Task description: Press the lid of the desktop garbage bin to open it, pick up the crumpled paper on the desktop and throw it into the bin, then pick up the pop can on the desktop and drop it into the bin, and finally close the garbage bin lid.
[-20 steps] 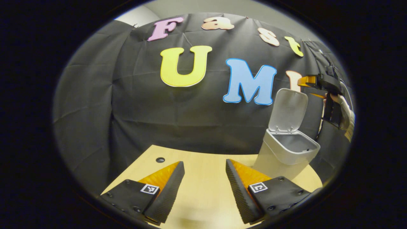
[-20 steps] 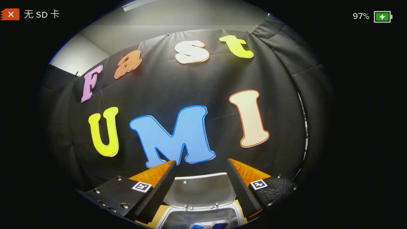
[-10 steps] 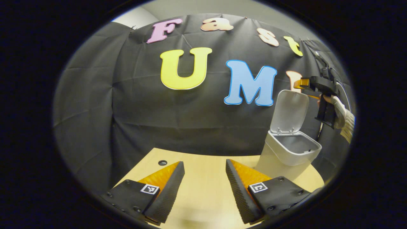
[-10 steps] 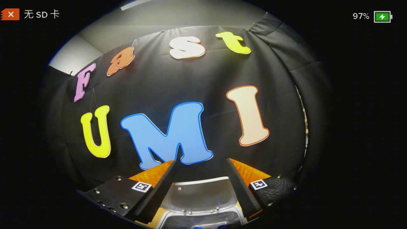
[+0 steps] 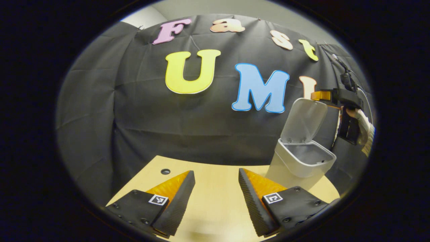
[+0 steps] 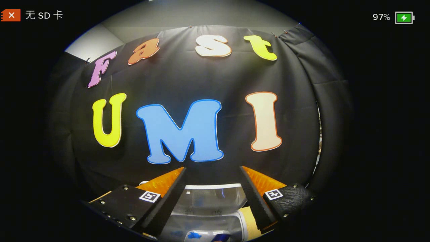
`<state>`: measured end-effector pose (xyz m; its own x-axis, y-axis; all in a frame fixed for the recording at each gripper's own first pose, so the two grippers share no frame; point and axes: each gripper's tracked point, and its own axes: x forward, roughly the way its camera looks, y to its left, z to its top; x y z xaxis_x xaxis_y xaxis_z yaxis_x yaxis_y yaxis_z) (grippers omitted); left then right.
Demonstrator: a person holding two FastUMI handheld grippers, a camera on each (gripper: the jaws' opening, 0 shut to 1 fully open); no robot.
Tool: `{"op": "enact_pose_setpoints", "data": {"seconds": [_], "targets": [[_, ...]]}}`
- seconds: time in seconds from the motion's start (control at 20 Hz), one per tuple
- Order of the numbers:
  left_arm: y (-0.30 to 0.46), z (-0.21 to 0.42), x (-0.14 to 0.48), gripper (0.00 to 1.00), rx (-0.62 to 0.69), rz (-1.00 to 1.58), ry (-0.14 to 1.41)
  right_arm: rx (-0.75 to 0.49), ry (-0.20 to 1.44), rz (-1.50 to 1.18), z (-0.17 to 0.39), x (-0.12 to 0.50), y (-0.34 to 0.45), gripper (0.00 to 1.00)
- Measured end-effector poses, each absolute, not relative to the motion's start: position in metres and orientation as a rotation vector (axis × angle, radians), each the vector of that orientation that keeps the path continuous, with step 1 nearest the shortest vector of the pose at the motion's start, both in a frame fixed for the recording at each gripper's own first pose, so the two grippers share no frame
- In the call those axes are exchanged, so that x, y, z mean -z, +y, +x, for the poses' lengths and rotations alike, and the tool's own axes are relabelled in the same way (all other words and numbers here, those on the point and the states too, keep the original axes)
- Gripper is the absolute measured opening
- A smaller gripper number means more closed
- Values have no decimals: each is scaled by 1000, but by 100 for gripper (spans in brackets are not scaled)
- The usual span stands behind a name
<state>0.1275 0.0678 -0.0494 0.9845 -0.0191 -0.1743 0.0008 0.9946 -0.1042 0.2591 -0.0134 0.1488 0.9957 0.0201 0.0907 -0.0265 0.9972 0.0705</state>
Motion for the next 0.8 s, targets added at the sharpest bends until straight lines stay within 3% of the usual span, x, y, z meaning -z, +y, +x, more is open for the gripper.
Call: {"op": "enact_pose_setpoints", "data": {"seconds": [0.45, 0.8], "targets": [[31, 127, 54, 86, 76, -125, 175, -73, 7, 44, 210, -101, -8, 98], [18, 121, 60, 89, 96, -130, 186, -83, 293, -1, 191, 17, -3, 98]]}}
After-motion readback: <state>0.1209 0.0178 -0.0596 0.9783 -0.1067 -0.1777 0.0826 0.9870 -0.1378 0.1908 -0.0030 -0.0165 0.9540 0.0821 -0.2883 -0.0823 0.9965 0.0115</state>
